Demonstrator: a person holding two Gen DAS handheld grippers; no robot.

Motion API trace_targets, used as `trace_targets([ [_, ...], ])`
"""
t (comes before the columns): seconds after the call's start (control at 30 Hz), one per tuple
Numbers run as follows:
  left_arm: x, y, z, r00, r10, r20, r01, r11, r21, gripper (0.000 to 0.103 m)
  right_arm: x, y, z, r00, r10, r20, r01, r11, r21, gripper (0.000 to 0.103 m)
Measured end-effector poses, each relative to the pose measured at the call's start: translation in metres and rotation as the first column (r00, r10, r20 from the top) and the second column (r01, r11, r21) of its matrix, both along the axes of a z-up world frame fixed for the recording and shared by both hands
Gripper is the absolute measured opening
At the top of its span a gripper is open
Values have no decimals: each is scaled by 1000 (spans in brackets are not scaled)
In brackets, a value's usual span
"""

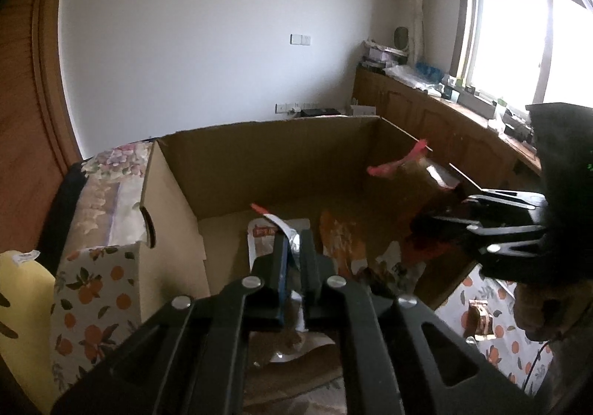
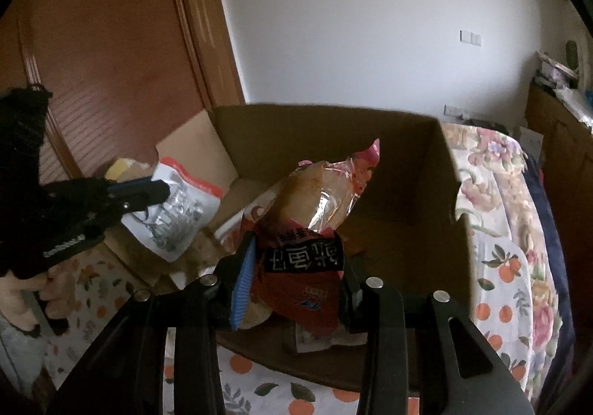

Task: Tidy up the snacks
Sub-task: 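Lower both packets into the box and open both tools, then move both tools back down to the remaining snack packets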

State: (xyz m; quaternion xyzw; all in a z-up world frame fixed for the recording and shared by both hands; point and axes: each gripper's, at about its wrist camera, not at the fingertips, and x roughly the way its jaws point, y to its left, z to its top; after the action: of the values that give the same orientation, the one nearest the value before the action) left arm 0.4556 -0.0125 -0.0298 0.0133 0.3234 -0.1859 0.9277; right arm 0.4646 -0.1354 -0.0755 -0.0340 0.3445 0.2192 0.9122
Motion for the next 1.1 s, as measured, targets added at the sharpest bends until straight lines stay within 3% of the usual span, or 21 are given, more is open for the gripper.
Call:
trace_targets([
  [0.07,-4,-3,-1,1000,7,-1,-7,1000,17,11,-2,0,-1,1000,2,6,-2,1000,-7,44],
  [0.2,-12,-4,-2,1000,9,-14,-9,1000,11,25,-3,-5,3,1000,4,-3,-4,1000,10,67],
  [0.43,-35,0,14,1000,14,9,-14,1000,-8,33,-42,-14,27,998,10,54,-13,999,44,67],
  [0.7,-80,10,23,999,19,34,-18,999,-32,35,-103,-30,32,997,21,69,-26,997,75,67],
  [1.1,-117,14,-30,995,71,-64,-73,997,-36,35,-152,-34,-21,998,52,-23,-50,995,88,67],
])
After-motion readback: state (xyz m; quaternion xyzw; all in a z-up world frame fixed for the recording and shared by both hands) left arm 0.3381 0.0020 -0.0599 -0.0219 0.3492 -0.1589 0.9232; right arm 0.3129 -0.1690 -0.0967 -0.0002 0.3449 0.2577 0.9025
